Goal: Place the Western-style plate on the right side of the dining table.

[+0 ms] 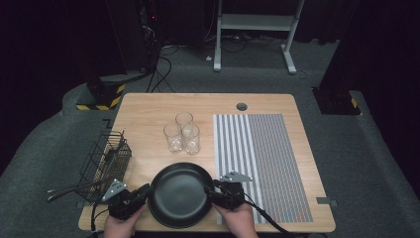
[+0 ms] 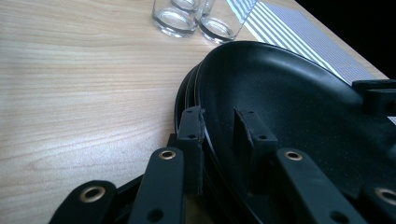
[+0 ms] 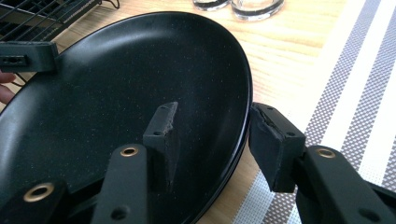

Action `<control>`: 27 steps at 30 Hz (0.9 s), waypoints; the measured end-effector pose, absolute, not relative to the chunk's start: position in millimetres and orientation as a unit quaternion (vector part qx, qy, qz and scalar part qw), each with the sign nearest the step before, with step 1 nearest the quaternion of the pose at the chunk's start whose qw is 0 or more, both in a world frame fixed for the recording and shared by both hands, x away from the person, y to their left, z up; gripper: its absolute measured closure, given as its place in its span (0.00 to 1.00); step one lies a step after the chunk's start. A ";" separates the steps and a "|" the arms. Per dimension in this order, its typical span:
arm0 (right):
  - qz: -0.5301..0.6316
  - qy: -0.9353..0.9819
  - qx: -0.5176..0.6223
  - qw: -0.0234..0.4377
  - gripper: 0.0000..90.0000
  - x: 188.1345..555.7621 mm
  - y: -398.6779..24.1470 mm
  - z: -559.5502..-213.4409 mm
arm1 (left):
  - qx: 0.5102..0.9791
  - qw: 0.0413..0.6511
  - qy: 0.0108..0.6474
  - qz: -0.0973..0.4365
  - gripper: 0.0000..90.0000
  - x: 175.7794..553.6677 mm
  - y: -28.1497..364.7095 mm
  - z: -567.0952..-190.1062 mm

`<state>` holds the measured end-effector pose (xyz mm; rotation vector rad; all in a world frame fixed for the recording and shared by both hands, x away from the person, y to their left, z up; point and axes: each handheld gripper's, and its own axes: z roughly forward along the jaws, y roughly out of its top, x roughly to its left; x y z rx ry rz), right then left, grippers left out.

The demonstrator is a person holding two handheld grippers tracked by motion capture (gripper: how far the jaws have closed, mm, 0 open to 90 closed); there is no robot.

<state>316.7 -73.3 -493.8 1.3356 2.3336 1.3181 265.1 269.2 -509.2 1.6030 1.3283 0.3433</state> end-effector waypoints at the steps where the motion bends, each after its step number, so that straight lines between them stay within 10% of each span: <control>1: 0.439 0.777 0.445 0.070 0.59 316.9 -73.8 -494.5 | 0.659 0.494 0.550 0.138 0.81 264.4 269.3 -509.1; 27: 0.446 0.752 0.483 0.042 0.66 317.9 -79.2 -496.4 | 0.656 0.492 0.555 0.144 0.86 265.2 266.8 -509.6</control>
